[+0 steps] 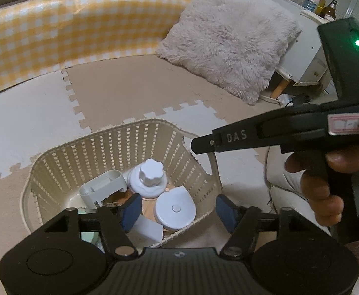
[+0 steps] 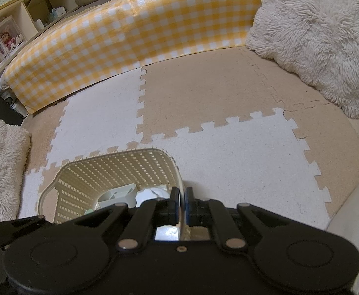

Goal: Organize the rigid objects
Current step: 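Raise the open left tool away from the basket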

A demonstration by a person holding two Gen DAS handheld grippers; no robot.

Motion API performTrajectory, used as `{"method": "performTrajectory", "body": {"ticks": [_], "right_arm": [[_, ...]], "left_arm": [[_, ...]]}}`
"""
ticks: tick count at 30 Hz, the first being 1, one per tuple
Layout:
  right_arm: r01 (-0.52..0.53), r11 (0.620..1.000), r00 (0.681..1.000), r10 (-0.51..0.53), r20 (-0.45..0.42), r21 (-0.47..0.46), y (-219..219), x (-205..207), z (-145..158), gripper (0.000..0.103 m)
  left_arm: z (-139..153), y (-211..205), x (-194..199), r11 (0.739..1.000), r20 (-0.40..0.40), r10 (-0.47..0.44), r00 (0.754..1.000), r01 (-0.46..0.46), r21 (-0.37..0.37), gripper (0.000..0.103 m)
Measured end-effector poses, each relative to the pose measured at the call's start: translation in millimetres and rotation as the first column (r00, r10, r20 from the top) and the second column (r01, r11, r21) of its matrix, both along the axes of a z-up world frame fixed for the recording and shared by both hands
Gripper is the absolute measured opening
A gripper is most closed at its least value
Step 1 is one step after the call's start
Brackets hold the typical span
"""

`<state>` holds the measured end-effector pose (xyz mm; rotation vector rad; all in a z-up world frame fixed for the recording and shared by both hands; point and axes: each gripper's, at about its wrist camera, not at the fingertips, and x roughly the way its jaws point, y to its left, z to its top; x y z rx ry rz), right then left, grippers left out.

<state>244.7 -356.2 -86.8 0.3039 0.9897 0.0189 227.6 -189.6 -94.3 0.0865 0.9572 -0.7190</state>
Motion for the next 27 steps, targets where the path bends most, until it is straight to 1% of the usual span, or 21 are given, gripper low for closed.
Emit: {"method": "performTrajectory", "body": {"ticks": [2, 6, 8, 11, 12, 14, 17, 20, 21, 22, 24, 26, 27], "right_arm": [[0.0, 1.0, 1.0, 0.0, 0.0, -0.001, 0.0, -0.3, 0.0, 0.005], [-0.003, 1.0, 1.0, 0.003, 0.0, -0.01, 1.6, -0.1, 0.7, 0.005], [-0.006, 1.0, 1.0, 0.006, -0.001, -0.024, 3.8, -0.7, 1.8, 0.005], [-0.008, 0.998, 1.0, 0.009, 0.016, -0.059, 8.8, -6.2, 8.4, 0.006], [-0.007, 0.998, 1.0, 0.008, 0.024, -0.063, 9.1, -8.2, 10.8, 0.009], [0.002, 0.998, 0.999, 0.001, 0.046, -0.06, 9.5, -14.1, 16.5, 0.01], [0.014, 0.999, 0.997, -0.01, 0.079, -0.046, 8.7, -23.2, 25.7, 0.012], [0.025, 0.999, 0.993, -0.02, 0.114, -0.038, 9.1, -35.6, 35.7, 0.019], [0.026, 0.999, 0.992, -0.02, 0.127, -0.042, 10.7, -40.1, 38.9, 0.023], [0.024, 0.999, 0.989, -0.017, 0.146, -0.048, 12.7, -46.6, 43.1, 0.031], [0.021, 0.998, 0.984, -0.01, 0.178, -0.063, 16.6, -57.6, 50.4, 0.038], [0.03, 0.997, 0.977, -0.013, 0.211, -0.076, 19.3, -67.7, 57.8, 0.041], [0.039, 0.996, 0.973, -0.019, 0.231, -0.079, 20.3, -73.1, 62.9, 0.044]], "left_arm": [[4.4, 2.1, -2.4, 1.0, 0.006, 0.009, 1.0, -0.009, 0.0, 0.084], [13.9, 8.4, -7.2, 0.999, 0.021, 0.034, 0.999, -0.033, -0.003, 0.092], [18.2, 12.1, -9.6, 0.999, 0.034, 0.051, 0.998, -0.051, -0.002, 0.099], [24.0, 18.4, -12.8, 0.997, 0.048, 0.074, 0.996, -0.074, -0.002, 0.1], [25.6, 20.7, -13.7, 0.996, 0.052, 0.084, 0.995, -0.084, -0.001, 0.101], [29.3, 26.7, -16.3, 0.994, 0.063, 0.108, 0.992, -0.108, -0.004, 0.103], [35.0, 38.0, -20.9, 0.989, 0.077, 0.146, 0.986, -0.145, -0.012, 0.103], [42.2, 52.1, -27.2, 0.981, 0.097, 0.194, 0.976, -0.193, -0.017, 0.103], [45.0, 56.3, -29.8, 0.978, 0.108, 0.209, 0.972, -0.209, -0.012, 0.103], [48.3, 61.9, -33.3, 0.974, 0.123, 0.227, 0.966, -0.227, -0.013, 0.103], [53.6, 72.3, -38.7, 0.966, 0.132, 0.257, 0.957, -0.255, -0.027, 0.103], [58.9, 83.6, -45.8, 0.958, 0.139, 0.286, 0.948, -0.282, -0.046, 0.103], [61.7, 89.2, -50.0, 0.954, 0.147, 0.298, 0.943, -0.294, -0.05, 0.103]]}}
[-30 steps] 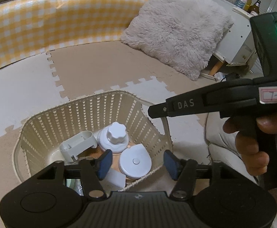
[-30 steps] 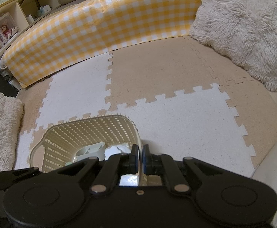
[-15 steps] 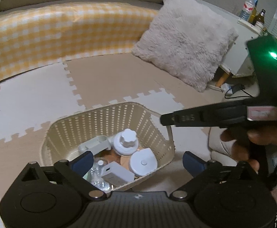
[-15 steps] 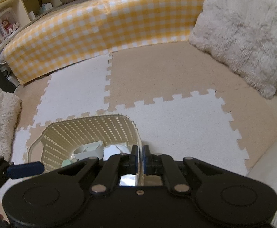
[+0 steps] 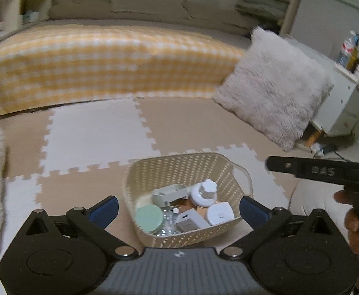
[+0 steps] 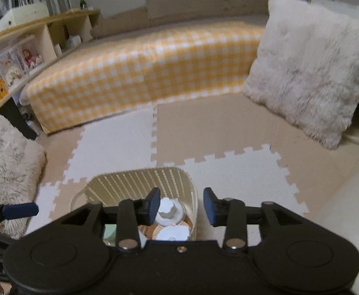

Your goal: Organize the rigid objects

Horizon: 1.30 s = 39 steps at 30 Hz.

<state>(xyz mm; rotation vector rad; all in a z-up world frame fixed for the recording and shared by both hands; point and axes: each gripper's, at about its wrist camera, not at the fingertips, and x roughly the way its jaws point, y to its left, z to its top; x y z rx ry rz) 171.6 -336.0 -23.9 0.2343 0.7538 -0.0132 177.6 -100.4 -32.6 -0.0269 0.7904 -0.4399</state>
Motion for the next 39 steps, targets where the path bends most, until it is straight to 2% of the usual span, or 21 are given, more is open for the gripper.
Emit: {"method": "performTrajectory", "body": {"ticks": [6, 11, 16, 27, 39], "right_arm": [[-0.003, 1.0, 0.998, 0.002, 0.07, 0.008, 7.9, -31.1, 23.2, 0.055], [-0.009, 1.0, 0.995, 0.012, 0.1, -0.027, 19.7, -59.6, 36.9, 0.065], [-0.017, 0.996, 0.993, 0.028, 0.119, -0.091, 31.1, -86.6, 44.2, 0.08], [0.0, 0.989, 0.989, 0.022, 0.149, -0.149, 48.2, -128.5, 42.4, 0.1], [0.049, 0.973, 0.983, -0.007, 0.184, -0.225, 62.4, -143.2, 34.1, 0.103]], "left_arm": [[14.7, 26.8, -23.3, 0.995, 0.063, 0.09, 0.994, -0.092, 0.026, 0.103], [24.1, 41.2, -43.4, 0.989, 0.12, 0.14, 0.983, -0.145, 0.038, 0.103], [32.6, 53.2, -65.3, 0.978, 0.19, 0.19, 0.963, -0.204, 0.052, 0.103], [39.3, 67.6, -100.7, 0.975, 0.246, 0.188, 0.951, -0.21, 0.066, 0.103], [32.0, 65.9, -116.6, 0.974, 0.255, 0.166, 0.953, -0.198, 0.108, 0.103]]}}
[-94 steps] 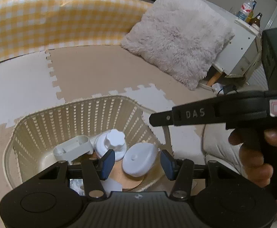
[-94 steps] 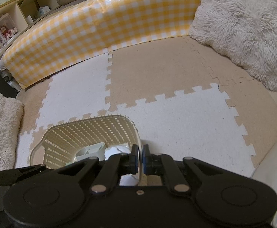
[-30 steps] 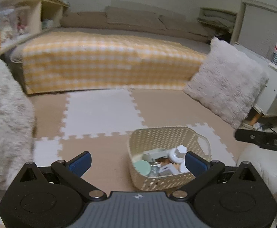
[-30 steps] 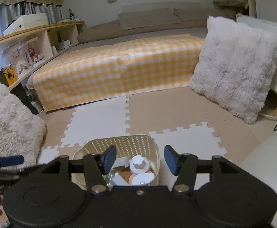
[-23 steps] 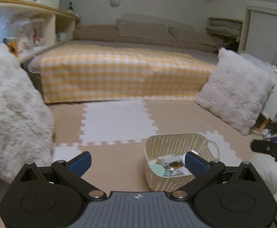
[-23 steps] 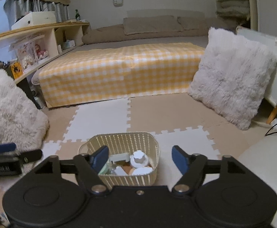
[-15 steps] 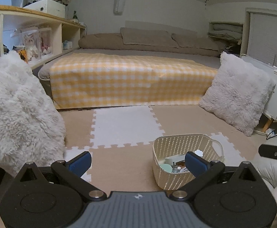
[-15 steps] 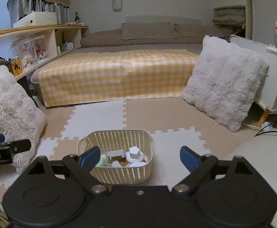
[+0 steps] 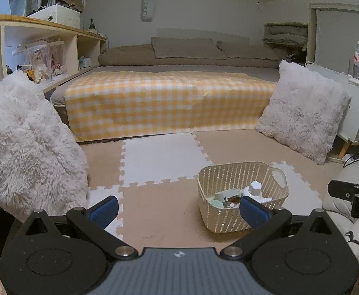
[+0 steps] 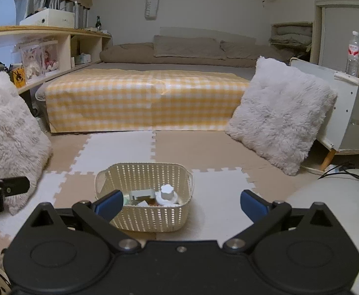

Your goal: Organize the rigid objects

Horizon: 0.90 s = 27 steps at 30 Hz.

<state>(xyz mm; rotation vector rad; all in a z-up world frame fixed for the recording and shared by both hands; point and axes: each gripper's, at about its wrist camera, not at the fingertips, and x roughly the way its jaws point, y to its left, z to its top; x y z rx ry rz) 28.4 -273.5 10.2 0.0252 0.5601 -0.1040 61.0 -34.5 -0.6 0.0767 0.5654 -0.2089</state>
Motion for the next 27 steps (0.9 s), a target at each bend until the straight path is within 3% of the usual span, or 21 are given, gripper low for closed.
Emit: {"method": "performTrajectory", "body": {"ticks": [27], "right_arm": [[-0.011, 1.0, 1.0, 0.011, 0.006, 0.013, 0.3, -3.0, -2.4, 0.103]], "left_arm": [[-2.9, 0.0, -0.6, 1.0, 0.0, 0.012, 1.0, -0.012, 0.018, 0.103]]}}
